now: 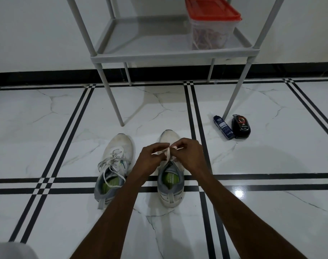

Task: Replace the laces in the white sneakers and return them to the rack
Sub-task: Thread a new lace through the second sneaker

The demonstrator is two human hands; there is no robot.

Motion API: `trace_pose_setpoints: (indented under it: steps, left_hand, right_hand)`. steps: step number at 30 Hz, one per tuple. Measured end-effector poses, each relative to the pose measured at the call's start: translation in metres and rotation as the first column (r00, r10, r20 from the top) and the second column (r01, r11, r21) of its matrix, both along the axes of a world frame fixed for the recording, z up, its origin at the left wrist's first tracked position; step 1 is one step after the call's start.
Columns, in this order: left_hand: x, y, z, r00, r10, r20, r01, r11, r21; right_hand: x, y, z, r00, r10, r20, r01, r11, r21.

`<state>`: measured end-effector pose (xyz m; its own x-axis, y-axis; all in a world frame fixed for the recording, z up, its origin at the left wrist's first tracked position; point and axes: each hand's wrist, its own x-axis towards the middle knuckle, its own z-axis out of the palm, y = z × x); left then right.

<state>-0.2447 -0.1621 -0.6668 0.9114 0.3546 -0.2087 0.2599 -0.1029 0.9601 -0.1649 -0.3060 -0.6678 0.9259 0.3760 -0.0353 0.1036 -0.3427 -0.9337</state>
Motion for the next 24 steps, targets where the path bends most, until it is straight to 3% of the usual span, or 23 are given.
trace_pose_setpoints:
  steps: [4,7,12,20,24]
  left_hand:
    - [0.001,0.005,-0.005,0.997,0.075,0.024,-0.078,0.987,0.144]
    - [-0.006,0.01,-0.003,0.993,0.117,0.032,-0.121,0.974,0.191]
    - [-0.03,0.024,-0.007,0.943,0.326,-0.062,-0.317,0.941,0.116]
    - [-0.04,0.03,-0.005,0.97,0.242,-0.031,-0.211,0.894,0.396]
    - [-0.044,0.031,-0.007,0.979,0.191,-0.064,-0.121,0.809,0.575]
  right_hand:
    - [0.008,-0.018,0.007,0.982,0.007,-0.189,0.007,0.997,0.074]
    - [0.017,-0.043,0.011,0.981,0.056,-0.184,-0.058,0.998,-0.006]
    - [0.02,-0.076,0.002,0.984,0.032,-0.176,-0.061,0.985,-0.162]
    - [0.022,-0.077,0.004,0.998,0.043,-0.055,-0.058,0.949,-0.31]
    - [0.02,-0.074,0.0,0.998,0.014,-0.062,-0.034,0.943,-0.332]
